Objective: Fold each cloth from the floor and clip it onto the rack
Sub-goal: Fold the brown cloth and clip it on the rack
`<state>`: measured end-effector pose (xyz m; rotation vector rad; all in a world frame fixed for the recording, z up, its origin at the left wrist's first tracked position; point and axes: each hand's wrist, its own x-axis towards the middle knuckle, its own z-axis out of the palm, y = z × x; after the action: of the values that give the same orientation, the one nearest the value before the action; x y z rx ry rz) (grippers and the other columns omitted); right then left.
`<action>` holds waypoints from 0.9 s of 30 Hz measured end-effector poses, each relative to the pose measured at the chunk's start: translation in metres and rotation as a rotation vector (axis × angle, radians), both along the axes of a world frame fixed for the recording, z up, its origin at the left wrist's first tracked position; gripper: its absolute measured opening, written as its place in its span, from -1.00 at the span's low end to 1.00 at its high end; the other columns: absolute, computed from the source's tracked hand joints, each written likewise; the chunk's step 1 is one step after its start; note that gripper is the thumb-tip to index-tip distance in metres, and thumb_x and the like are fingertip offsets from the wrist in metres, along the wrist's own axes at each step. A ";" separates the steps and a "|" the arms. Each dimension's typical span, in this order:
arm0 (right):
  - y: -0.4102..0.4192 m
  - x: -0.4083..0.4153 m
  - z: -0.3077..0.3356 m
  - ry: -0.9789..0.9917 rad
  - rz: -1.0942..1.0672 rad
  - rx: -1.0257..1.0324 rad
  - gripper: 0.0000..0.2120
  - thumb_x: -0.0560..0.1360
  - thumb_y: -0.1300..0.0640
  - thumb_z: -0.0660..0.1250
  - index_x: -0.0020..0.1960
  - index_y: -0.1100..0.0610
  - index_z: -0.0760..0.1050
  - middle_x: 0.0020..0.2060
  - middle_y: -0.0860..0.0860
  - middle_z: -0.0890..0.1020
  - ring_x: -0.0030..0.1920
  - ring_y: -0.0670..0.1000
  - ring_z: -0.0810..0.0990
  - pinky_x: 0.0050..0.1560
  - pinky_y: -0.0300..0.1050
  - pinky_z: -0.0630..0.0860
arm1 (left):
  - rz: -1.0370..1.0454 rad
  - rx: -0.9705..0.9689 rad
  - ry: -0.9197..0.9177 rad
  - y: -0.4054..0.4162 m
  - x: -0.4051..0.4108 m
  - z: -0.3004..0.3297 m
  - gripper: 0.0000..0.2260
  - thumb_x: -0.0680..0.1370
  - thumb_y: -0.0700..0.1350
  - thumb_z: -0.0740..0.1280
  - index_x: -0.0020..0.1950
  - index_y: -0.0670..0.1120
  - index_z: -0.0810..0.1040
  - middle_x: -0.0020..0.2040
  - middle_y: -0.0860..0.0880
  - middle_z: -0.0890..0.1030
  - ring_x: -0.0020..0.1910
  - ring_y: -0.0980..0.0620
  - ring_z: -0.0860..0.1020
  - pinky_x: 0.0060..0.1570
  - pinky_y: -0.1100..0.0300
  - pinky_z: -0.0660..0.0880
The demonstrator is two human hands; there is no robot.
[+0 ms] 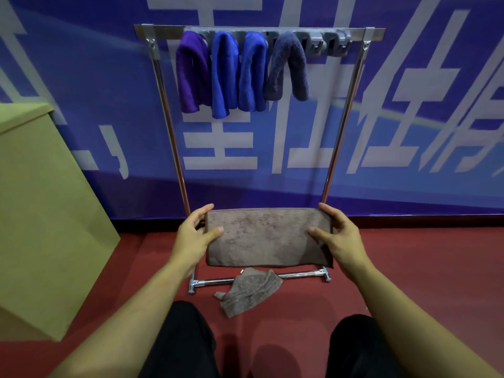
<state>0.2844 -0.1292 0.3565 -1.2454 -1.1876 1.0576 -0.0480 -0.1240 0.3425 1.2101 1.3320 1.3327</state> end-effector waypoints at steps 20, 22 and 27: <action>0.004 0.010 -0.020 -0.450 0.098 0.182 -0.45 0.40 0.35 0.53 0.30 -0.01 0.52 0.41 -0.13 0.35 0.37 -0.20 0.41 0.29 -0.38 0.36 | 0.024 0.069 0.063 -0.004 -0.008 -0.012 -0.29 0.43 -0.36 0.52 0.37 0.27 0.44 0.40 0.05 0.38 0.34 -0.10 0.53 0.29 -0.10 0.53; 0.005 0.011 -0.021 -0.474 0.135 0.205 -0.51 0.42 0.37 0.50 0.27 0.01 0.56 0.41 -0.13 0.44 0.39 -0.19 0.43 0.35 -0.29 0.39 | 0.009 0.100 0.120 -0.004 -0.009 -0.012 -0.36 0.43 -0.33 0.54 0.34 0.23 0.50 0.42 0.09 0.40 0.35 -0.03 0.53 0.31 -0.07 0.52; 0.005 0.010 -0.019 -0.474 0.149 0.117 -0.77 0.48 0.37 0.44 0.02 0.07 0.65 0.25 -0.10 0.62 0.28 -0.16 0.56 0.26 -0.37 0.43 | -0.085 0.132 0.291 -0.004 -0.008 -0.009 -0.74 0.44 -0.43 0.46 -0.11 -0.06 0.73 0.21 0.04 0.65 0.23 0.11 0.60 0.26 0.28 0.49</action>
<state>0.2940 -0.1245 0.3372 -1.3733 -1.6996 0.8036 -0.0562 -0.1283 0.3333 1.5816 1.3917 1.2334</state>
